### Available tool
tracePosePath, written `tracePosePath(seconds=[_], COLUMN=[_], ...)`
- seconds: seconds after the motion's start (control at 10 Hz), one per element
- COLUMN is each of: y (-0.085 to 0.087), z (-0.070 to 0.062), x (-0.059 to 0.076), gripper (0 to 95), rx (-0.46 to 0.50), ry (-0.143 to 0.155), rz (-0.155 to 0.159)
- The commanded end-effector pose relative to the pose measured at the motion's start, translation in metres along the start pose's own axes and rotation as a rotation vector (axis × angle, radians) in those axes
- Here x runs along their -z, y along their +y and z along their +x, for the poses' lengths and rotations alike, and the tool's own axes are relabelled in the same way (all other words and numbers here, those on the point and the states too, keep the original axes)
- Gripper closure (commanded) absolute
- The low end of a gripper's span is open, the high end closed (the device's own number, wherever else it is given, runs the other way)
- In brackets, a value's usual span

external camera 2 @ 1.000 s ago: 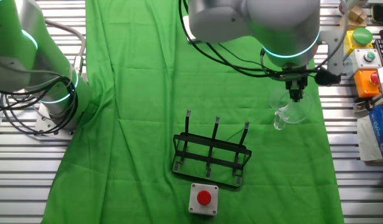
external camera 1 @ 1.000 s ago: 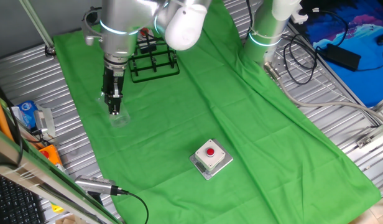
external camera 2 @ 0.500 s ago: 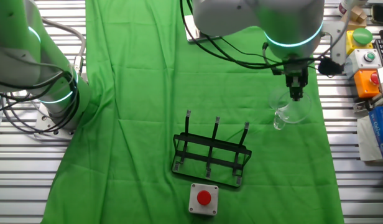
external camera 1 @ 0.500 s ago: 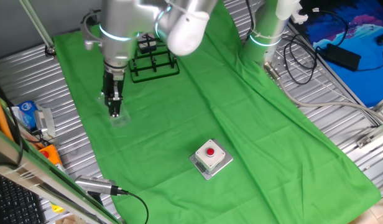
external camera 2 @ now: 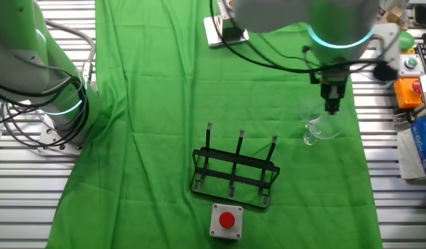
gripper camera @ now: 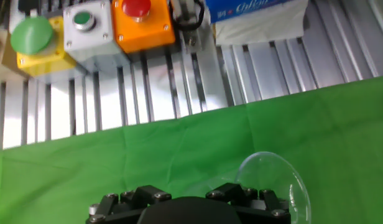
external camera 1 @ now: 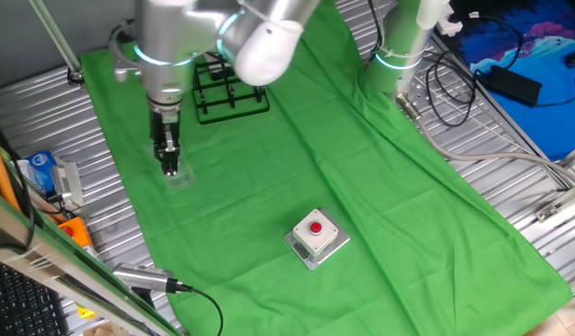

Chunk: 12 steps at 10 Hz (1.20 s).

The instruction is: Take the cup off the cup rack

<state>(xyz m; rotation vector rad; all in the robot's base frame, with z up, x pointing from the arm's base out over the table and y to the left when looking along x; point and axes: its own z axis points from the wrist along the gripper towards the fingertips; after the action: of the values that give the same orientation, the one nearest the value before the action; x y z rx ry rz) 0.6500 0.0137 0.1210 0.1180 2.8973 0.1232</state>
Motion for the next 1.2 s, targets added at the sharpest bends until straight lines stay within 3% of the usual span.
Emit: tracePosePath(seconds=[0.1, 0.3, 0.6, 0.8, 0.9, 1.2], y=[-0.001, -0.004, -0.010, -0.015, -0.017, -0.021], z=[0.000, -0.002, -0.004, -0.001, -0.001, -0.002], x=[0.001, 0.002, 0.002, -0.001, -0.001, 0.001], gripper=[19.0, 19.0, 19.0, 19.0, 38.0, 38.0], rx=[0.239, 0.265, 0.266, 0.260, 0.259, 0.255], ry=[0.163, 0.197, 0.222, 0.217, 0.221, 0.238], rz=[0.095, 0.125, 0.140, 0.140, 0.141, 0.134])
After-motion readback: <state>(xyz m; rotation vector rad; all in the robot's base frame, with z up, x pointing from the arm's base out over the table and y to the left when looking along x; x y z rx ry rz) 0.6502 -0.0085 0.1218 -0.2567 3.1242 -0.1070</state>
